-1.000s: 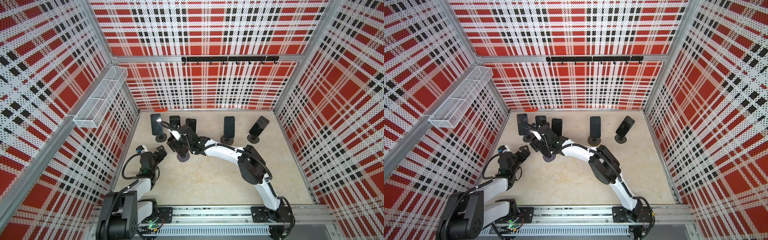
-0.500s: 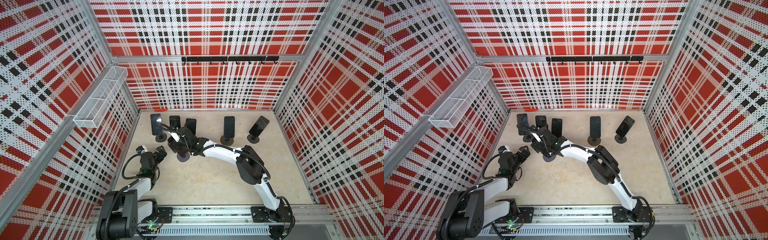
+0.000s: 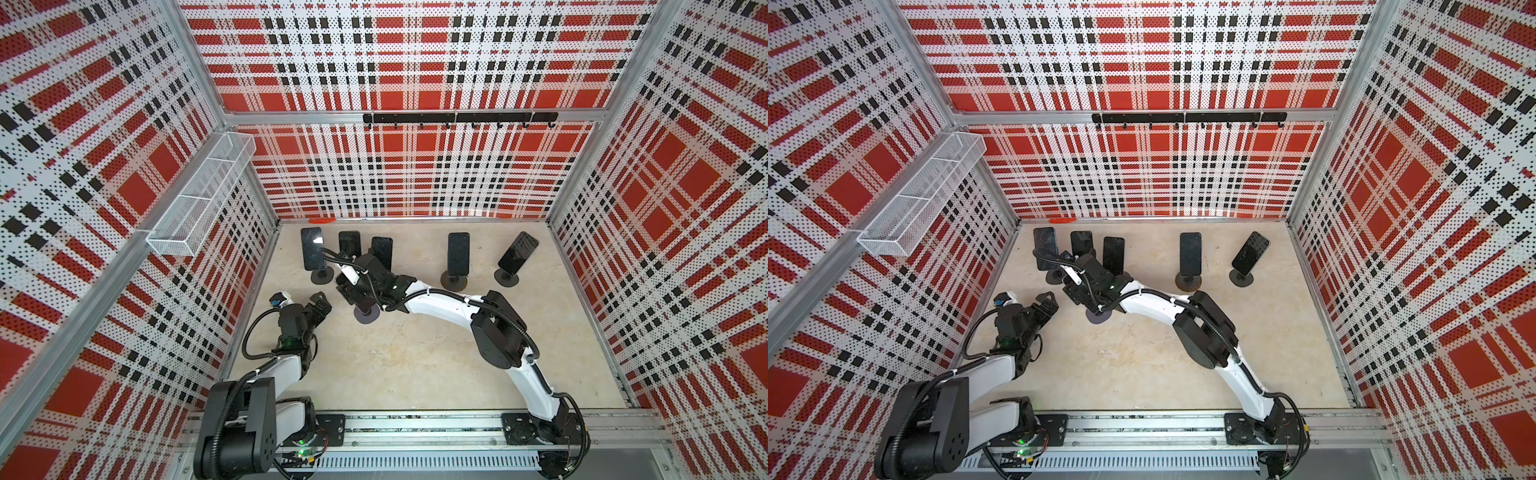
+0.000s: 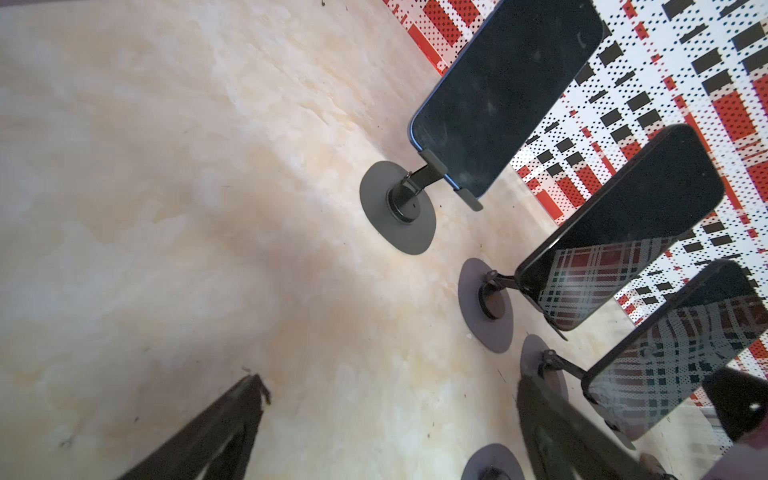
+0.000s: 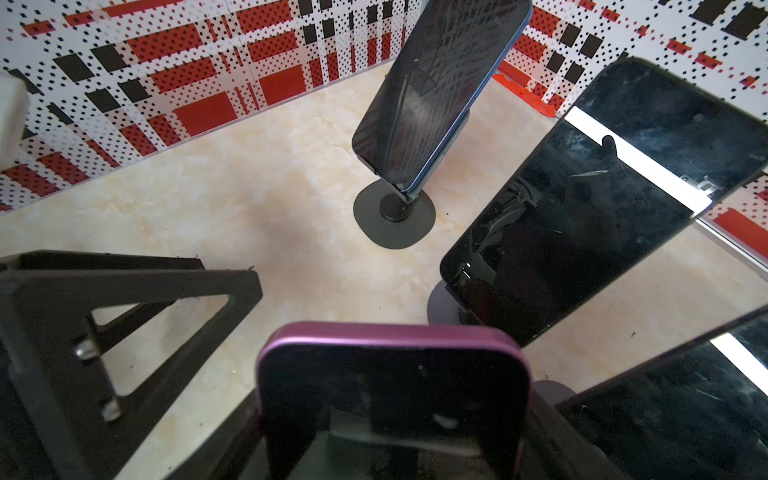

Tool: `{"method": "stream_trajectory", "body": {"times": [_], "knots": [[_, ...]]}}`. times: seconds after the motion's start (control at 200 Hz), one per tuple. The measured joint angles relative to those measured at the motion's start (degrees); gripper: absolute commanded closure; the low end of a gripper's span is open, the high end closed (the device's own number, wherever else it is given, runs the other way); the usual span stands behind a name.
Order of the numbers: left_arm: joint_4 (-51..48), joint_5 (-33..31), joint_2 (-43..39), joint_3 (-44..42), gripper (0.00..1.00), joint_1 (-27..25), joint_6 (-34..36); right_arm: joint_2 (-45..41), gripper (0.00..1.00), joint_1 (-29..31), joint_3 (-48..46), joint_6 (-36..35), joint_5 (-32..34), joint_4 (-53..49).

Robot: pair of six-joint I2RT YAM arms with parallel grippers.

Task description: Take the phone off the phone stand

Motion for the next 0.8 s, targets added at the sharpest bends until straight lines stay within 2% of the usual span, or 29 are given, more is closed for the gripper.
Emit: {"method": "stream_trajectory", "body": {"times": [0.441, 0.797], "knots": [[0.0, 0.5, 0.0, 0.0, 0.02, 0.5, 0.0, -1.0, 0.31, 0.0, 0.0, 0.0, 0.2, -1.1], [0.0, 1.1, 0.1, 0.0, 0.02, 0.6, 0.0, -7.8, 0.32, -0.1, -1.6, 3.7, 0.4, -2.0]]}}
